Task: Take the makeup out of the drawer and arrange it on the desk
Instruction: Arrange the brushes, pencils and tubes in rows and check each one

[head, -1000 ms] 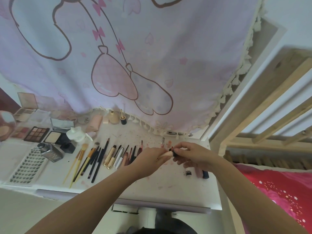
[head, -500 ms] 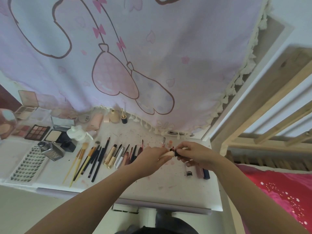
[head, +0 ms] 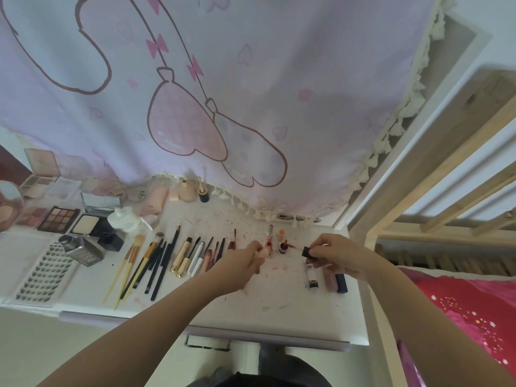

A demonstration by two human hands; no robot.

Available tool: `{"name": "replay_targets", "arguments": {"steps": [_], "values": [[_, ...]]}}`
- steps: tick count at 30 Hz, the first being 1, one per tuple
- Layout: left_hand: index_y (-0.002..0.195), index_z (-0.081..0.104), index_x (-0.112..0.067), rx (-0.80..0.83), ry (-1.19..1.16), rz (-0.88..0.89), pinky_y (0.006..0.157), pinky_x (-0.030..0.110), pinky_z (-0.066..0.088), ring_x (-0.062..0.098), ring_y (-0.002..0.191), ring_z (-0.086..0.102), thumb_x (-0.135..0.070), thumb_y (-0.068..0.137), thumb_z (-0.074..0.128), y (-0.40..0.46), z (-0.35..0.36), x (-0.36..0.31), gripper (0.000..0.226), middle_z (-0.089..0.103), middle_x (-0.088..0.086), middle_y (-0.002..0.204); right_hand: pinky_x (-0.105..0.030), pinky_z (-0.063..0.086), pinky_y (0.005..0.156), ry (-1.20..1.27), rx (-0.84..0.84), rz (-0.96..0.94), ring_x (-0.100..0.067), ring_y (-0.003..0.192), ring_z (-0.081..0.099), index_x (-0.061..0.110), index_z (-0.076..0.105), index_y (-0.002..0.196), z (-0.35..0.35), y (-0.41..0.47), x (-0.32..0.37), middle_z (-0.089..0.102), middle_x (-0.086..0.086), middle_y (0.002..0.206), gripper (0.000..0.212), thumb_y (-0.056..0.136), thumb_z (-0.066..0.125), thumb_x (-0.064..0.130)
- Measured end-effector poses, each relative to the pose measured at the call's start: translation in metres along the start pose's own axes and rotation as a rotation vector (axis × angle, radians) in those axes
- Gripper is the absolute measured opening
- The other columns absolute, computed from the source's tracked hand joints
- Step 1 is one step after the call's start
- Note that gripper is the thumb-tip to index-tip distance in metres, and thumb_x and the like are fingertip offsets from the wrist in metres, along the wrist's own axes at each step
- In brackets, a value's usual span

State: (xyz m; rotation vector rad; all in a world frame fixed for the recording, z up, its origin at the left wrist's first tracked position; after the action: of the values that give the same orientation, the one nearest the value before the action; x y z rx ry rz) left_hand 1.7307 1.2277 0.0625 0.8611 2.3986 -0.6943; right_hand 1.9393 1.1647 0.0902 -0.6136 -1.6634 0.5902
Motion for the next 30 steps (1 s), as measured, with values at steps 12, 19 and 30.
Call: {"name": "replay_targets", "arguments": {"steps": [12, 19, 30], "values": [[0.107, 0.058, -0.023, -0.328, -0.094, -0.104, 0.086, 0.03, 0.044, 0.008, 0.087, 0.05, -0.036, 0.09, 0.056, 0.009, 0.045, 0.009, 0.022, 0.051, -0.013, 0.091, -0.026, 0.046, 0.091, -0.151, -0.323, -0.185, -0.011, 0.103, 0.057, 0.023, 0.052, 0.106, 0.061, 0.034, -0.066, 0.061, 0.007, 0.11, 0.015, 0.093, 0.055, 0.016], [0.11, 0.055, -0.022, -0.372, 0.187, -0.123, 0.091, 0.034, 0.032, 0.018, 0.11, 0.046, -0.036, 0.091, 0.051, 0.018, 0.053, 0.014, 0.024, 0.058, -0.006, 0.112, -0.012, 0.039, 0.076, -0.266, -0.51, -0.289, -0.009, 0.086, 0.051, 0.02, 0.054, 0.11, 0.071, 0.046, -0.062, 0.051, -0.002, 0.109, 0.02, 0.091, 0.058, 0.017], [0.113, 0.054, -0.024, -0.331, 0.3, -0.114, 0.088, 0.033, 0.03, 0.018, 0.113, 0.045, -0.04, 0.09, 0.05, 0.029, 0.054, 0.018, 0.029, 0.058, -0.007, 0.117, -0.027, 0.044, 0.09, -0.592, -0.482, -0.304, -0.018, 0.103, 0.051, 0.012, 0.053, 0.112, 0.079, 0.058, -0.055, 0.053, -0.005, 0.115, 0.02, 0.093, 0.053, 0.016]]}}
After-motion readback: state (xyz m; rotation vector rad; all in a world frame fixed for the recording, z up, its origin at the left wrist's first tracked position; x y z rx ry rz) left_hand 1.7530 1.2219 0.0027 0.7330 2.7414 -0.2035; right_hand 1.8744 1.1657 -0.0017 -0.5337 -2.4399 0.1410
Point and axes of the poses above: each hand's wrist, its own y-axis towards the middle knuckle, its own z-axis out of the palm, x = y × z, the point moved 5 cm from there along y, towards the middle knuckle
